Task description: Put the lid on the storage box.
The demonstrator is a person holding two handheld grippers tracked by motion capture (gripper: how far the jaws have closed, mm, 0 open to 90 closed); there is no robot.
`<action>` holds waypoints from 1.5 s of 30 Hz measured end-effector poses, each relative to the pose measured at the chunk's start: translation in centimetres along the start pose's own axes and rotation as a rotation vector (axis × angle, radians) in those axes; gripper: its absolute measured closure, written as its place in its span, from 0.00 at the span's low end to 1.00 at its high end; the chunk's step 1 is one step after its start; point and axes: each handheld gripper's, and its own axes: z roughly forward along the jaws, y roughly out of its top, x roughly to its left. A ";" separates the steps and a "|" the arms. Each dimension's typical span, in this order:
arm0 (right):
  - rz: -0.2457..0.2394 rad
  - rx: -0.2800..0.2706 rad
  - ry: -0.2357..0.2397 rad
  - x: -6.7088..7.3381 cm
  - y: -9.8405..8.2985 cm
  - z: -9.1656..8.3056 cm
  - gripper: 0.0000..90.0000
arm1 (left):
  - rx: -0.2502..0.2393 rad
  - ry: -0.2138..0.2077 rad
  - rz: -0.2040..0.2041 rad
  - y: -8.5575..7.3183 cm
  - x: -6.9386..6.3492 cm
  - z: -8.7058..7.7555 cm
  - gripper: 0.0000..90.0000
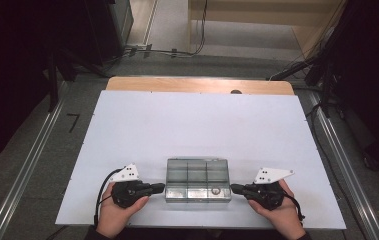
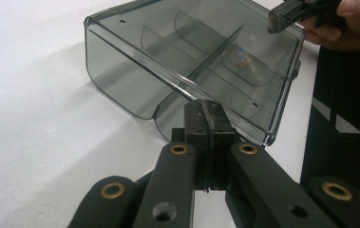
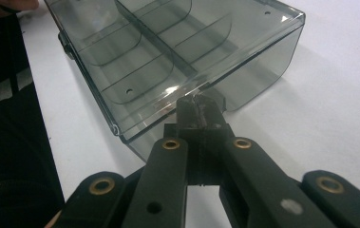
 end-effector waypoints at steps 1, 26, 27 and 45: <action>0.000 -0.003 -0.002 0.0 0.0 -0.1 0.96 | -0.002 -0.002 0.000 0.0 0.0 0.0 1.00; 0.048 -0.197 -0.146 -3.1 -0.9 -4.0 0.15 | -0.178 0.139 -0.023 -0.4 1.9 -3.3 0.14; 0.049 -0.200 -0.149 -3.2 -0.9 -4.1 0.14 | -0.182 0.143 -0.025 -0.5 2.0 -3.5 0.14; 0.094 -0.242 -0.183 -5.5 -2.2 -5.9 0.04 | -0.221 0.182 -0.040 -1.3 3.6 -5.2 0.00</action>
